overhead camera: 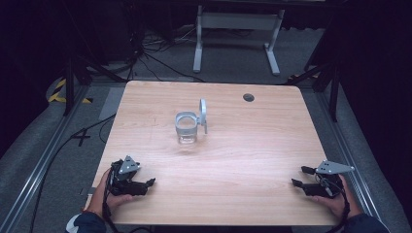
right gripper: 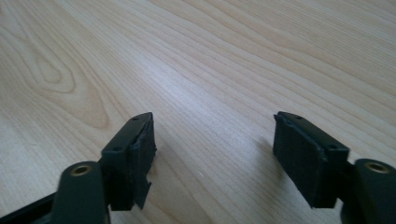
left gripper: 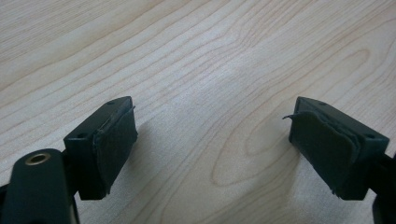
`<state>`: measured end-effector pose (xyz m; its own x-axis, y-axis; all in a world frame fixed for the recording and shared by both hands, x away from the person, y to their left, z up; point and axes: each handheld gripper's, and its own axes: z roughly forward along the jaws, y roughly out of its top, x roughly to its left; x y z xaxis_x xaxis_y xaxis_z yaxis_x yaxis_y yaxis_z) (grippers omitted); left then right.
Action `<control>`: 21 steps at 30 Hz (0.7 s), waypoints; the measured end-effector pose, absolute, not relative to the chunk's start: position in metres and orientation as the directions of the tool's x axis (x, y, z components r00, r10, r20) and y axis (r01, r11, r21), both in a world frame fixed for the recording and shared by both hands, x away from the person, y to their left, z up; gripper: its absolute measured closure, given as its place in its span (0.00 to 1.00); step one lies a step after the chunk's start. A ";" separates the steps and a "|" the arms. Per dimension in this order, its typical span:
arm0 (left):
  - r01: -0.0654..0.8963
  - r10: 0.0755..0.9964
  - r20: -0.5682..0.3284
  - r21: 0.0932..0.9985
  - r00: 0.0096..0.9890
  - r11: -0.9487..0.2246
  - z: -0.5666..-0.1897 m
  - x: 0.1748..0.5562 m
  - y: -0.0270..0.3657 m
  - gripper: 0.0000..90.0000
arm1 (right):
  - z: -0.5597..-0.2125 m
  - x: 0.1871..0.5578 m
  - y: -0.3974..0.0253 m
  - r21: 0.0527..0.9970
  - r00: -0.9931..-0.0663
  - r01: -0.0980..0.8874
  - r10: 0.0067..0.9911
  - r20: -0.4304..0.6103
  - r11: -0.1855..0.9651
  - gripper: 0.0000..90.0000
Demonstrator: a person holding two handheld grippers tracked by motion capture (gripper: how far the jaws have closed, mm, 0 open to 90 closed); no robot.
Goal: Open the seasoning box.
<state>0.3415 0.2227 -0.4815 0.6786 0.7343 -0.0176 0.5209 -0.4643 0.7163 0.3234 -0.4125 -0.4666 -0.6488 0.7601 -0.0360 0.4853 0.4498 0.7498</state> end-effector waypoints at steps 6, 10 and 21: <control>0.522 0.736 -0.017 0.716 0.677 -0.464 -0.482 0.341 0.223 0.17 | -0.467 0.324 -0.413 0.750 -0.644 0.491 0.765 -0.031 0.443 0.30; 0.522 0.736 -0.017 0.716 0.677 -0.464 -0.482 0.341 0.223 0.17 | -0.467 0.324 -0.412 0.750 -0.643 0.491 0.765 -0.031 0.443 0.30; 0.522 0.736 -0.017 0.716 0.677 -0.464 -0.482 0.341 0.223 0.17 | -0.467 0.324 -0.412 0.750 -0.644 0.489 0.764 -0.032 0.444 0.30</control>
